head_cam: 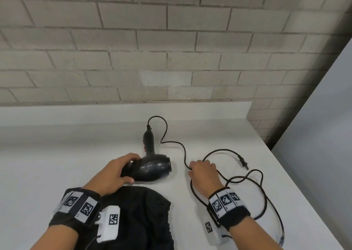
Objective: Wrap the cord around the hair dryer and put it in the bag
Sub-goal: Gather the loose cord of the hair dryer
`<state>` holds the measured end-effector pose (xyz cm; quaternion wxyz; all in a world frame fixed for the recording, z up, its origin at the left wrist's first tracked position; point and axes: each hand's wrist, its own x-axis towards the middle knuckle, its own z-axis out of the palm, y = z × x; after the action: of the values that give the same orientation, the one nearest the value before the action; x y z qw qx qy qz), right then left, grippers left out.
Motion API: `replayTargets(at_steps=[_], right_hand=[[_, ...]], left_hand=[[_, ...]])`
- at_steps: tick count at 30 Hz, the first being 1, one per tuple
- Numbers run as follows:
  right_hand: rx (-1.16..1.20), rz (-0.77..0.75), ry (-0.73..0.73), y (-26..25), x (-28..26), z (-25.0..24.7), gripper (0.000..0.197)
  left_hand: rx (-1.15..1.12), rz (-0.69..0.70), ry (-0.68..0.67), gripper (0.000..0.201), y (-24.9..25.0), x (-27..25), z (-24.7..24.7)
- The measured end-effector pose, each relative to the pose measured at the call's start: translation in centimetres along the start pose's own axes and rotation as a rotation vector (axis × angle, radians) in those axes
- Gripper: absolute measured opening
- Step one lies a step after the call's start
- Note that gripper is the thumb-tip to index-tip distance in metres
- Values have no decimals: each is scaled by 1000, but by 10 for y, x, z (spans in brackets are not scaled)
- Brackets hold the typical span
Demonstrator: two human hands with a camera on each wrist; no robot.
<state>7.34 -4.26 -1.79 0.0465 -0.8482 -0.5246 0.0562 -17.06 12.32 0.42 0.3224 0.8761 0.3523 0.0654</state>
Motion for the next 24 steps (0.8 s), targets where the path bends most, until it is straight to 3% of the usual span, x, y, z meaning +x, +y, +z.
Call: replayTargets(at_steps=[3,5,11,16,20,24], right_hand=[[-66,20,16,5,6,-9,28],[-1,18,48,11,3,-22,24],[663,-100,306,35,-14,-96,19],[1149,-172,499,35,-27,-163,26],[1418,-371,455,17,-37,-202,24],[1493,-489,377,-3,-44,-226,18]], left_hand=[[-14,25,48,64,-1,-6,6],[-7,40,69,63,-1,-8,10],[19,30,100,58,3,-13,17],[63,-1,109,72,9,-12,22],[80,-98,71,87,11,-8,24],[-205,-279,-73,117,26,-1,6]])
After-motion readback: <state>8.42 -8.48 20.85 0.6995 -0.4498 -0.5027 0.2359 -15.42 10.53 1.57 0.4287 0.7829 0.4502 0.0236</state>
